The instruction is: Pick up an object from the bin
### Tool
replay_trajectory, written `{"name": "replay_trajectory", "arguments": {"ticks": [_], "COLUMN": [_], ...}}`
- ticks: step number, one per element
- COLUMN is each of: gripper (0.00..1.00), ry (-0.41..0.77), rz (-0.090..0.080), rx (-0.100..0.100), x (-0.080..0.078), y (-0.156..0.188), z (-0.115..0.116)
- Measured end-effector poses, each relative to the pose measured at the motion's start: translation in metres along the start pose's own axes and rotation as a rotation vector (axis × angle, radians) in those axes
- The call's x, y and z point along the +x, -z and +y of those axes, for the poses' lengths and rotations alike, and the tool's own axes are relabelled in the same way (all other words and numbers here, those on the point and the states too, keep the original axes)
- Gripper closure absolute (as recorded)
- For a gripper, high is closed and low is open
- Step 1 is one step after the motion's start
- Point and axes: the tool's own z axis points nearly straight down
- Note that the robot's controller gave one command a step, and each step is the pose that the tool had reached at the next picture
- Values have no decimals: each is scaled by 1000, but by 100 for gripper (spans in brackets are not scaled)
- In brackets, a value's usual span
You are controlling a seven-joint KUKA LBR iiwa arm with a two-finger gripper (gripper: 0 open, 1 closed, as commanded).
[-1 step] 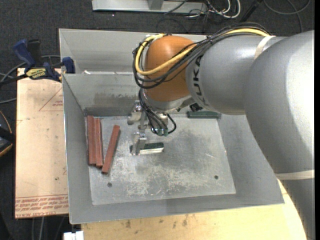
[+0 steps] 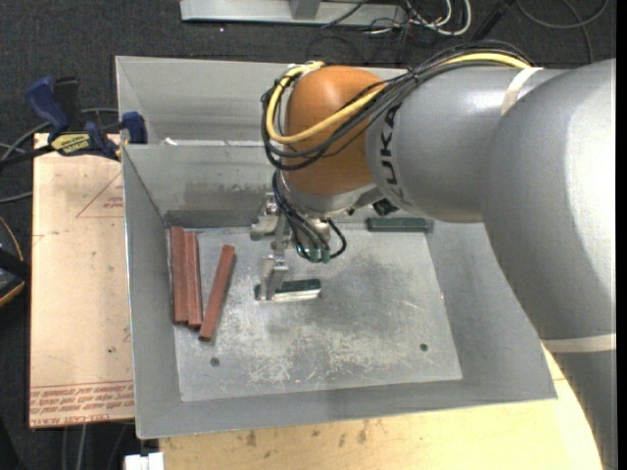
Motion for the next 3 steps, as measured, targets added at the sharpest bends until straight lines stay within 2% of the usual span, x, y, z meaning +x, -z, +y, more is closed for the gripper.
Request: {"name": "replay_trajectory", "arguments": {"ticks": [1,2,3], "gripper": [100,100,100], "ry": [50,50,49], "rz": [-14,-15,-3], "rx": [-5,-6,0], "x": [22,22,-14], "y": [-56,-56,63], "z": [-33,-33,-31]}}
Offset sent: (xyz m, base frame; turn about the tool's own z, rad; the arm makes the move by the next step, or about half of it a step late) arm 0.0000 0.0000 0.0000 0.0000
